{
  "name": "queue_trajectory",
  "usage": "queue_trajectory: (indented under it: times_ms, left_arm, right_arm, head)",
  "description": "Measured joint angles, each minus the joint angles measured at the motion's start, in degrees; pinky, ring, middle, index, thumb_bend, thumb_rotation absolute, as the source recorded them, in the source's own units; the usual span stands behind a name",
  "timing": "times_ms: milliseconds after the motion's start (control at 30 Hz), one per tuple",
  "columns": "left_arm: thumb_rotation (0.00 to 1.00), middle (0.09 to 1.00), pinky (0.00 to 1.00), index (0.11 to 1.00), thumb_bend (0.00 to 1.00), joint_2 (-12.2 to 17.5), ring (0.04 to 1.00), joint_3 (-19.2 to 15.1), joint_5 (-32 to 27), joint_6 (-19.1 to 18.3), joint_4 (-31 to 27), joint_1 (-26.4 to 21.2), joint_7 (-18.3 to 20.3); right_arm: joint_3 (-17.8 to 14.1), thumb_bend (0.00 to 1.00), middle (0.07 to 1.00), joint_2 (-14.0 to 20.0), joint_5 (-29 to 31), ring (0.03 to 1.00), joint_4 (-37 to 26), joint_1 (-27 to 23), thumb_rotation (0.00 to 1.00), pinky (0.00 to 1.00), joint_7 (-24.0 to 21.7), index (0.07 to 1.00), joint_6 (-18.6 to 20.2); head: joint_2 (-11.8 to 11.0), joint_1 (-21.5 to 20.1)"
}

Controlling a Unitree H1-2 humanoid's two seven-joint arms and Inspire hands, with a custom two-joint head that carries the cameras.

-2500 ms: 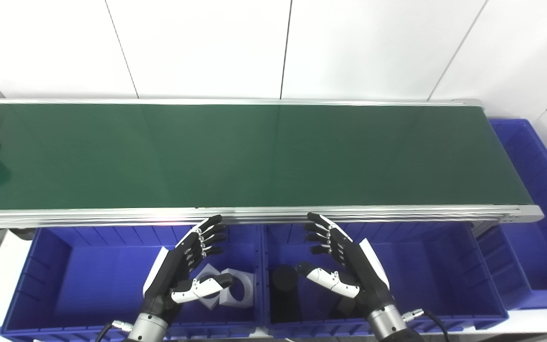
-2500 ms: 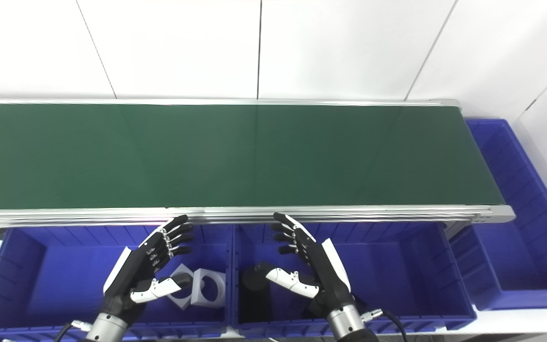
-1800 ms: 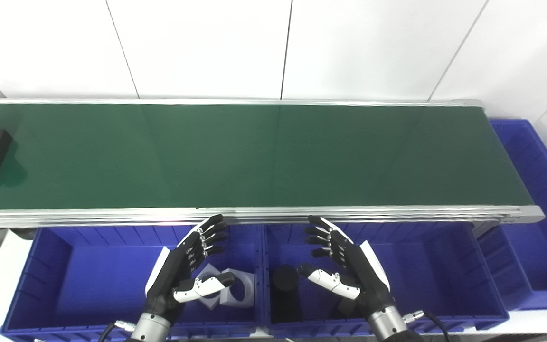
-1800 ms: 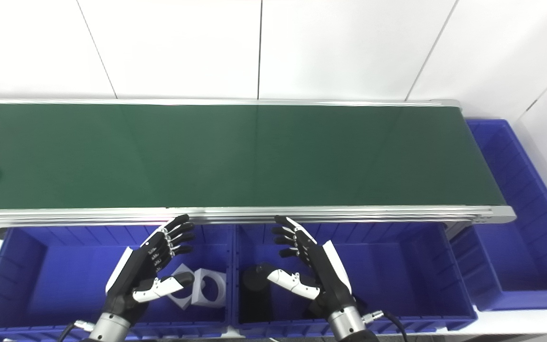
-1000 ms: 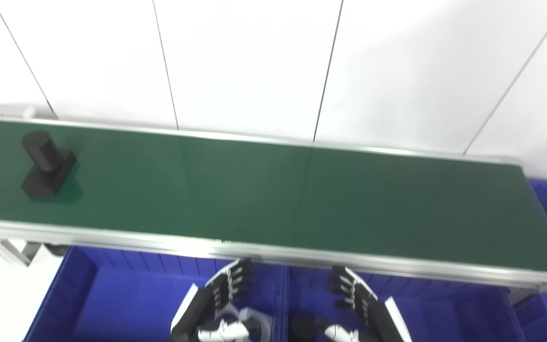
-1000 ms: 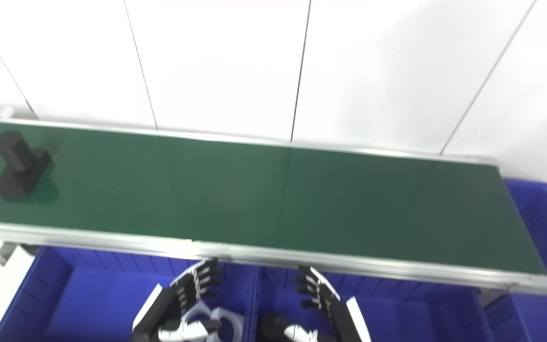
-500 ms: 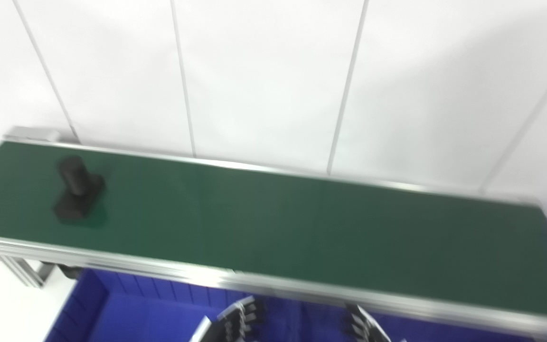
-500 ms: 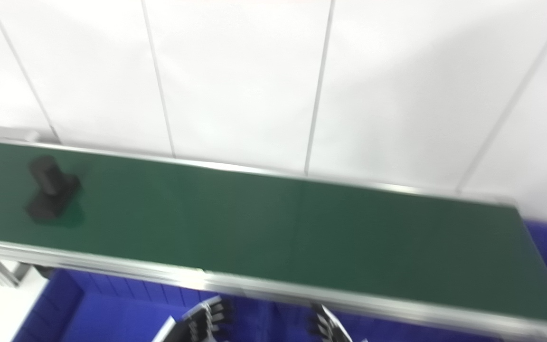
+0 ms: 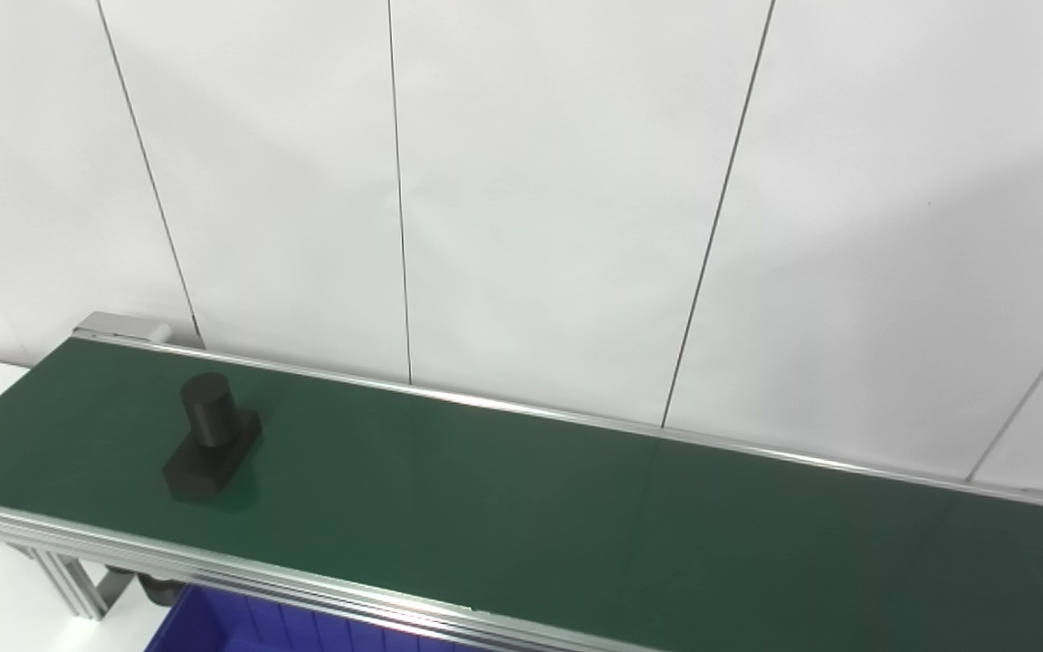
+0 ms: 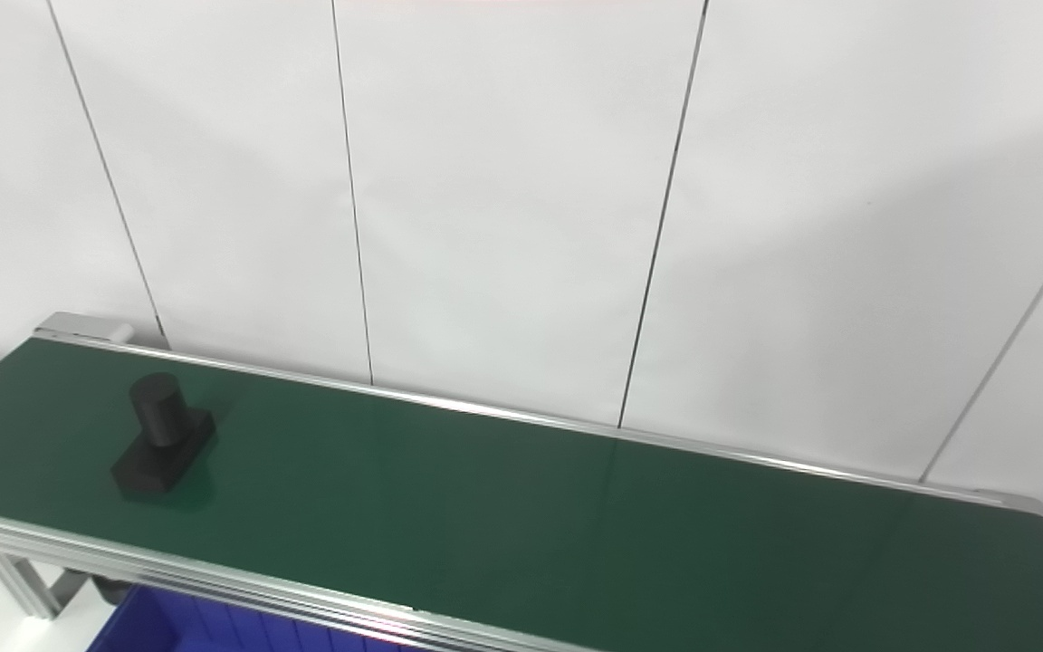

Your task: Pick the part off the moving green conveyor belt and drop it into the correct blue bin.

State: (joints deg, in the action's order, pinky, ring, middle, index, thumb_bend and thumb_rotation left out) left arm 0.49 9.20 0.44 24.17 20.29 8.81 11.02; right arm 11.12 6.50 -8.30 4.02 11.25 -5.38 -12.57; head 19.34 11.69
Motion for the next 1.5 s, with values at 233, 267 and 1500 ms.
queue_trajectory:
  times_ms: [233,267,1500]
  left_arm:
    - [0.32,0.776,0.64,0.791,1.00,-0.1,0.732,0.0,1.1,0.1,0.7,-0.2,-1.0]
    - [0.32,0.777,0.64,0.792,1.00,-0.2,0.734,0.0,1.0,0.1,0.9,-0.3,-1.0]
    - [0.33,0.792,0.64,0.790,0.99,-2.9,0.743,2.5,3.8,0.4,6.6,-4.1,-5.3]
  right_arm:
    - [-0.1,0.54,0.826,0.2,0.2,0.795,-0.2,0.0,0.30,0.72,-0.2,0.902,-0.3]
    - [-0.2,0.54,0.825,0.3,0.2,0.794,-0.2,0.0,0.30,0.72,-0.3,0.901,-0.3]
    - [-7.0,0.76,0.681,6.3,-2.3,0.618,-32.2,-14.1,0.37,0.43,-5.7,0.673,21.4]
  head:
    - [-0.6,0.8]
    - [-0.8,1.5]
    - [-1.1,6.8]
